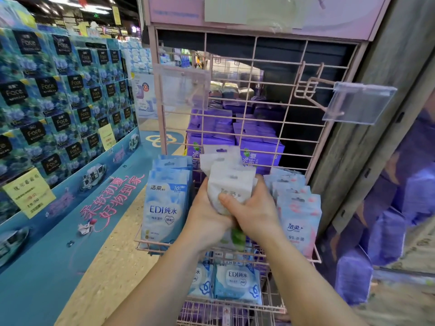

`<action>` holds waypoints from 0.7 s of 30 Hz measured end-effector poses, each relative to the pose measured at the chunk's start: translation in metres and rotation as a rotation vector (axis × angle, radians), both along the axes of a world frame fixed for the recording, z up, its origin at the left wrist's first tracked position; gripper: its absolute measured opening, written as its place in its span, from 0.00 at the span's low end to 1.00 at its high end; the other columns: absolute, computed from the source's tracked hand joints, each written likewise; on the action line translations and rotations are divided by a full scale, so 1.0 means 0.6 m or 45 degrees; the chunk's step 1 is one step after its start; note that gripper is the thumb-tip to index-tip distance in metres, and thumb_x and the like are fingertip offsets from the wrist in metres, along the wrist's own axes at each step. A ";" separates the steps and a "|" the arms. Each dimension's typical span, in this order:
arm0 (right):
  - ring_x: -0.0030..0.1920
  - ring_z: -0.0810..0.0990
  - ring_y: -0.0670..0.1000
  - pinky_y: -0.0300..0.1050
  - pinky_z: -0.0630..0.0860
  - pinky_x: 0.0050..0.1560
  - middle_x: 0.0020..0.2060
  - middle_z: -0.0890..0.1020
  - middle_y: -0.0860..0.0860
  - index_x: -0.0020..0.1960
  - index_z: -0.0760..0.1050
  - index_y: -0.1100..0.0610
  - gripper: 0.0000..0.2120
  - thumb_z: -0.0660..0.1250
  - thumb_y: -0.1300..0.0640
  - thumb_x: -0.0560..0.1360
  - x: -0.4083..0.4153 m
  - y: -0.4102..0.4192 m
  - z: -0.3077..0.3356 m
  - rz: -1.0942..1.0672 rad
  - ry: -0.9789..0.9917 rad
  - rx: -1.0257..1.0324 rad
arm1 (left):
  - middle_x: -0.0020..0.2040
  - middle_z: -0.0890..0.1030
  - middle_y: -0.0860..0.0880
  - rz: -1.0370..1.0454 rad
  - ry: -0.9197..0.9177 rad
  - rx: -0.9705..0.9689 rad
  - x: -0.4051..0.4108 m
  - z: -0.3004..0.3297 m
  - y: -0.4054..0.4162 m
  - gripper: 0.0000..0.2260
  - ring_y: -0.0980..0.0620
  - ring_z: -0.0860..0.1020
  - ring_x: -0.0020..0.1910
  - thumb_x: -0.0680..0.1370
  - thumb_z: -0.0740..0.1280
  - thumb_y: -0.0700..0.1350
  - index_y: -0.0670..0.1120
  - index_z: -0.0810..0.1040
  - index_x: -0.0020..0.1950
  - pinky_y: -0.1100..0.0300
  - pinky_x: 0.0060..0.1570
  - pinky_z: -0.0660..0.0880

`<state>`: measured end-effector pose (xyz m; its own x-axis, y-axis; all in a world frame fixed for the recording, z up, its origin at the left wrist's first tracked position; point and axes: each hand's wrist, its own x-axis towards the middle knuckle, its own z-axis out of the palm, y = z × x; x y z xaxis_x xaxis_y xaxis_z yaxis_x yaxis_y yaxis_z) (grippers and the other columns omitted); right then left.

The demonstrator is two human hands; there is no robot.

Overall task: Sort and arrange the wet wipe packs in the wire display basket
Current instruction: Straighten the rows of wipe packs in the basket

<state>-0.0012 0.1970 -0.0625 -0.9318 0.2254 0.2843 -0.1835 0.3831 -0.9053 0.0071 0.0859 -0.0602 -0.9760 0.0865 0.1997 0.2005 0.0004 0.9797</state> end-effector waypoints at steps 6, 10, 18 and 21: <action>0.48 0.79 0.43 0.39 0.74 0.48 0.48 0.80 0.43 0.60 0.70 0.54 0.27 0.77 0.55 0.65 -0.005 0.009 0.021 -0.020 -0.037 0.025 | 0.51 0.85 0.52 -0.018 0.026 0.003 -0.014 -0.001 0.003 0.29 0.56 0.83 0.50 0.58 0.74 0.34 0.52 0.76 0.57 0.60 0.49 0.79; 0.56 0.81 0.48 0.47 0.77 0.59 0.57 0.81 0.50 0.65 0.67 0.54 0.36 0.78 0.58 0.62 0.002 -0.004 -0.019 -0.030 -0.147 -0.154 | 0.51 0.85 0.52 -0.034 -0.097 -0.096 -0.009 -0.030 0.005 0.31 0.57 0.82 0.49 0.59 0.77 0.36 0.48 0.74 0.60 0.67 0.47 0.77; 0.55 0.82 0.48 0.43 0.80 0.50 0.55 0.83 0.49 0.64 0.68 0.46 0.27 0.68 0.68 0.71 0.018 -0.003 -0.044 0.187 -0.203 -0.474 | 0.54 0.84 0.43 -0.350 -0.270 -0.230 -0.037 -0.033 -0.022 0.32 0.49 0.82 0.50 0.57 0.67 0.31 0.44 0.76 0.61 0.57 0.46 0.79; 0.55 0.83 0.48 0.40 0.79 0.51 0.55 0.84 0.51 0.67 0.67 0.50 0.27 0.63 0.72 0.73 0.010 0.003 -0.041 0.238 -0.213 -0.506 | 0.56 0.83 0.46 -0.334 -0.221 -0.238 -0.041 -0.041 -0.018 0.35 0.48 0.81 0.56 0.55 0.67 0.31 0.45 0.75 0.62 0.50 0.57 0.78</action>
<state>0.0045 0.1991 -0.0872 -0.9925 0.1104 0.0526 -0.0557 -0.0252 -0.9981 -0.0176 0.0754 -0.0846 -0.9338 0.3577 -0.0097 0.0483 0.1529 0.9871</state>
